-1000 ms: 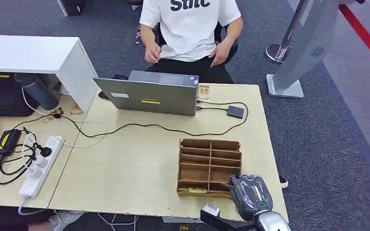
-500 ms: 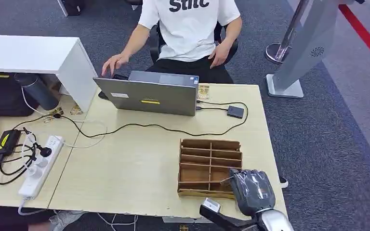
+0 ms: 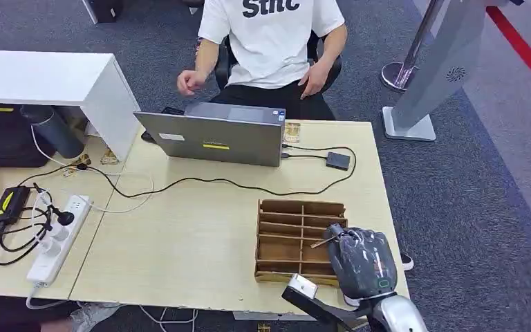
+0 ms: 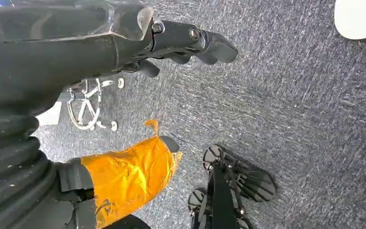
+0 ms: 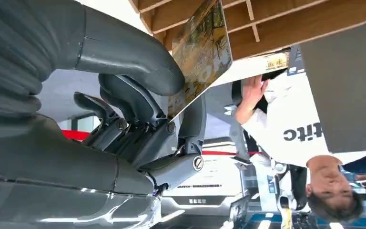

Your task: Pass the card to the sensor for recognition and then transmit it.

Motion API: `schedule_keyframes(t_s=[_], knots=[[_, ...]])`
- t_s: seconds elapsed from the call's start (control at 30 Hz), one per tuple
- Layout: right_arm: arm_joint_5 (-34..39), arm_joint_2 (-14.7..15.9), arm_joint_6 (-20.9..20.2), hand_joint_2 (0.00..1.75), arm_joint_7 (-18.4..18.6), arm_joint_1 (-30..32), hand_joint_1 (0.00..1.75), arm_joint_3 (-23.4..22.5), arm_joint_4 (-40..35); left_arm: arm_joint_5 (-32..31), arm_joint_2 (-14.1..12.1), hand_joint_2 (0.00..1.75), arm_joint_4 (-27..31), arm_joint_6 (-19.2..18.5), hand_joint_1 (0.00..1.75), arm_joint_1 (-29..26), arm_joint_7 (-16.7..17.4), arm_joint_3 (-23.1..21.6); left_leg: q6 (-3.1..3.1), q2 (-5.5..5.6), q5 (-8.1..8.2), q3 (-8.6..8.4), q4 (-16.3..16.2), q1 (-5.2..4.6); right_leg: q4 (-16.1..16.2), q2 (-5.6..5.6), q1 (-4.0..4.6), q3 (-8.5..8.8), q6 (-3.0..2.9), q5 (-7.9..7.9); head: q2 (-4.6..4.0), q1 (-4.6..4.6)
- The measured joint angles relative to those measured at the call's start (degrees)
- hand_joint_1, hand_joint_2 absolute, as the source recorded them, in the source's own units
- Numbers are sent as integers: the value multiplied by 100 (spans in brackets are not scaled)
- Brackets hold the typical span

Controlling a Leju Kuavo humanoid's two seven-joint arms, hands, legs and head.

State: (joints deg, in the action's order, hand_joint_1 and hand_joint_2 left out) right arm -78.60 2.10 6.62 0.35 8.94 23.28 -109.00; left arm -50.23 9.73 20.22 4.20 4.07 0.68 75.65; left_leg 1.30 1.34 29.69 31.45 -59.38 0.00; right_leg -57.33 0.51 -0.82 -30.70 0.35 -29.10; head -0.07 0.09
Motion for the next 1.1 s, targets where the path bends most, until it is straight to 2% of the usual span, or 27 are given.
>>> schedule_keyframes(t_s=[0.17, 0.3, 0.4, 0.57, 0.9, 1.03, 1.1], knots=[[74, -85, 6, 175, -76, -8, 175, -48, 0, -9, 0, 175, 0, -7, 0, 0, 0, 0, 0, 0, 0, 1, 0, 0, 0, 0, 0, 0, 0, 0, 0, 2], [556, -183, 81, 175, -465, -191, 175, -55, -2, -70, -2, 175, 0, -46, 0, 1, 0, 0, 0, -3, 0, 1, 0, -1, 0, 1, -1, 0, 0, 0, 0, 2], [1100, -291, 20, 175, -658, -582, 175, -55, -2, -142, -2, 175, 0, -90, 0, 1, 0, 0, 1, -4, -3, -1, 0, -1, -2, 2, -1, 1, 0, 1, 0, 2], [1287, -413, -46, 175, -713, -1004, 175, -52, 9, -186, -15, 175, 0, -109, 0, -1, -9, 0, 0, 2, -4, -3, 0, 0, -3, 0, 0, 5, 0, 1, 0, 0], [1374, -457, -67, 175, -719, -1142, 175, -48, 100, -227, -39, 175, 0, -122, 0, 0, -9, -2, 1, 1, -3, 7, 1, 0, -3, 0, 0, 2, 0, 0, 0, 2], [1701, -656, -384, 175, -721, -1800, 175, -35, 551, -374, -92, 175, -9, -219, 0, 17, -24, -42, -2, -13, -6, -4, 0, 1, -5, 12, 0, 2, 0, 9, 0, 0], [1742, -763, -413, 175, -708, -2216, 175, -26, 880, -446, -118, 175, -24, -251, 0, 19, -31, -81, -6, -11, -13, -2, 0, 2, -7, 12, 1, 1, -3, 12, 0, 2]])
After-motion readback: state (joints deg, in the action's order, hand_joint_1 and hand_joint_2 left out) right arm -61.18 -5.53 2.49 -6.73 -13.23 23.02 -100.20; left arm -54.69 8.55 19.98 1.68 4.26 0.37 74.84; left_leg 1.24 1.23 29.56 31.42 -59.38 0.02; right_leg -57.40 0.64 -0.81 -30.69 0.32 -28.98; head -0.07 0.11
